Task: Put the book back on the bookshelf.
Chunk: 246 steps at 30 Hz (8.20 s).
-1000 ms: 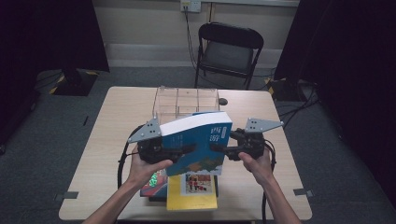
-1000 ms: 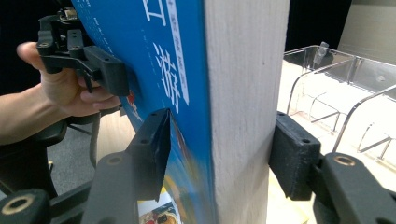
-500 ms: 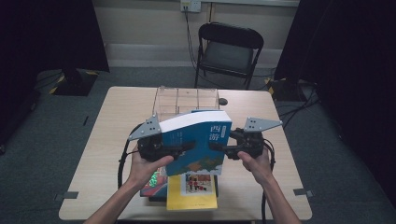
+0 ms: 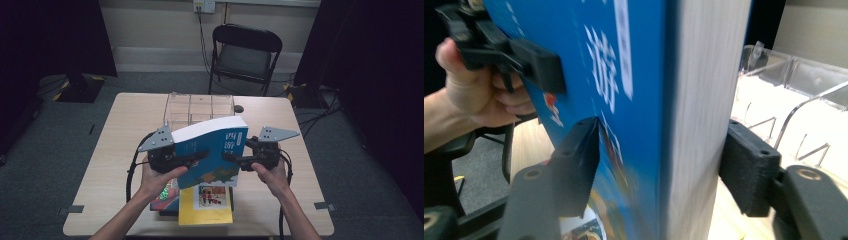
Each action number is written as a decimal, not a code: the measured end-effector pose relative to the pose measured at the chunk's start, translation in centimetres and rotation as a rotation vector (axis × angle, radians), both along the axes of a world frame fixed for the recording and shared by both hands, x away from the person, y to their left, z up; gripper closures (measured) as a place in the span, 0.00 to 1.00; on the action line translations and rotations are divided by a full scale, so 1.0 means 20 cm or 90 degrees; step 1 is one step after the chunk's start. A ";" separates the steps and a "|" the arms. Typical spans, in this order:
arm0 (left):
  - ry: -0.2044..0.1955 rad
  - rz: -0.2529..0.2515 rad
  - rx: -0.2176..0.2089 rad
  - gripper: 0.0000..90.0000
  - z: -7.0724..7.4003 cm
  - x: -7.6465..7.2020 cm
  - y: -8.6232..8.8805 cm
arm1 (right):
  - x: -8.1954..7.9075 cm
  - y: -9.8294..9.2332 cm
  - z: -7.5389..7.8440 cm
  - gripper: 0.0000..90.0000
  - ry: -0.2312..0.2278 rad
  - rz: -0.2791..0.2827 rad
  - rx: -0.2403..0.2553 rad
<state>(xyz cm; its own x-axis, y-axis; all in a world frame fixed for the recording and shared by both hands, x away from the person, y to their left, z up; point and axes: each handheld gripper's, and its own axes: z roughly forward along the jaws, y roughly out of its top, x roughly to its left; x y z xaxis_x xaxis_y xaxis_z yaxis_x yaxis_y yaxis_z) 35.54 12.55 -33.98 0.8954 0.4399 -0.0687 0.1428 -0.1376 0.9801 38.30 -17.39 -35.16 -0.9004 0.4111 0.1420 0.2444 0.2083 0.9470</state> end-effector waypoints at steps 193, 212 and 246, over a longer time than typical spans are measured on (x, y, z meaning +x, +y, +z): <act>0.064 0.396 0.047 0.54 -0.18 0.44 0.31 | 0.03 -0.35 -0.74 0.17 0.099 -0.242 -0.284; 0.113 0.378 0.091 0.56 0.07 0.43 0.37 | 0.03 -0.35 -0.74 0.17 0.098 -0.242 -0.283; 0.485 0.354 0.444 0.57 0.29 0.94 0.16 | 0.04 -0.34 -0.74 0.17 0.099 -0.239 -0.283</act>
<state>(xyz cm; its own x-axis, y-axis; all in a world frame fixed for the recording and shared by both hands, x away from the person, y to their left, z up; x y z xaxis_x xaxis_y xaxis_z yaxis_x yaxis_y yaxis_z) 54.28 15.70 -28.21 0.3997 0.9119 -0.0929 0.8697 -0.3453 0.3526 39.04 -24.21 -49.97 -0.6652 0.7466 0.0020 0.5060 0.4489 0.7365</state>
